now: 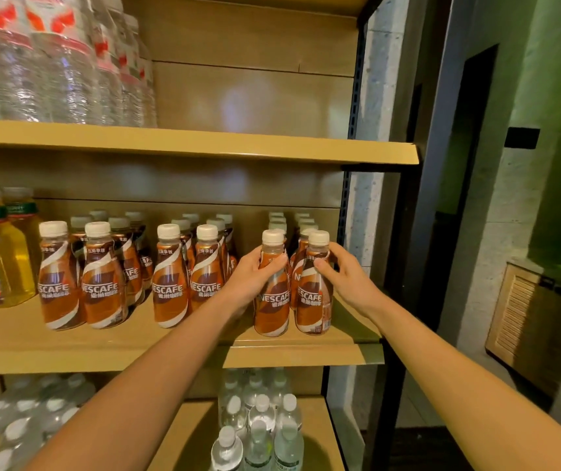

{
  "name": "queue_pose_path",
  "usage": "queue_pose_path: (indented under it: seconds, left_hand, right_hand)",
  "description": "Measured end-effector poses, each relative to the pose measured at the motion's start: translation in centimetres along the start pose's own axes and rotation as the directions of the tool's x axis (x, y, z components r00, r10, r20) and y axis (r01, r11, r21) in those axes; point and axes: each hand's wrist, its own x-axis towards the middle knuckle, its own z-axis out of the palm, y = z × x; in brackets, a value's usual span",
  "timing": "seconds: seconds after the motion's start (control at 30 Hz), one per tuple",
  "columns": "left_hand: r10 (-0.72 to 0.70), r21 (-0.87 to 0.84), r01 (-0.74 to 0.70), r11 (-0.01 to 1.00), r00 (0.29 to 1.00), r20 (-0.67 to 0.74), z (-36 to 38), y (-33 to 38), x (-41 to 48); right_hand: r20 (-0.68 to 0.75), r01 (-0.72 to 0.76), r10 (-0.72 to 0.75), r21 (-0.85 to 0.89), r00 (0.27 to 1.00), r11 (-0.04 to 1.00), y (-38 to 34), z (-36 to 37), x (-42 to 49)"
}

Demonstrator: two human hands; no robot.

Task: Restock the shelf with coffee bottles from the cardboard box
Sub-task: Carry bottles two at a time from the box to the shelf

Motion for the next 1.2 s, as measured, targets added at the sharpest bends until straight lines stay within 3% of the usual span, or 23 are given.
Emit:
queue_pose_path:
  seconds: [0.17, 0.27, 0.37, 0.53, 0.63, 0.83, 1.2]
  left_hand:
    - [0.04, 0.054, -0.04, 0.998, 0.999, -0.006, 0.6, -0.4, 0.3]
    - [0.097, 0.084, -0.083, 0.993, 0.978, -0.184, 1.2, -0.9, -0.1]
    - [0.088, 0.163, -0.026, 0.986, 0.918, -0.386, 1.7, -3.3, -1.5]
    - [0.105, 0.378, 0.087, 0.922, 0.883, -0.458, 3.1, -6.7, -4.0]
    - [0.104, 0.44, 0.101, 0.892, 0.902, -0.418, 3.0, -6.4, -3.6]
    - [0.147, 0.49, 0.028, 0.871, 0.938, -0.314, 3.2, -6.6, -3.2]
    - [0.082, 0.514, 0.087, 0.854, 0.951, -0.297, 2.7, -6.7, -2.2]
  right_hand:
    - [-0.023, 0.03, -0.03, -0.012, 0.999, 0.999, 0.5, 0.1, -0.1]
    - [-0.106, 0.012, -0.012, 0.0, 0.994, 1.0, 1.1, 0.9, -1.4]
    - [-0.228, -0.083, 0.065, -0.07, 0.972, 0.994, 3.5, 2.3, -3.8]
    - [-0.327, -0.127, 0.033, -0.272, 0.945, 0.954, 5.8, 4.4, -5.1]
    - [-0.345, -0.116, 0.001, -0.314, 0.938, 0.942, 5.7, 4.5, -4.8]
    - [-0.236, -0.049, -0.019, -0.277, 0.972, 0.96, 5.7, 3.8, -4.8]
    - [-0.07, -0.13, 0.114, -0.311, 0.991, 0.941, 5.8, 3.8, -3.1]
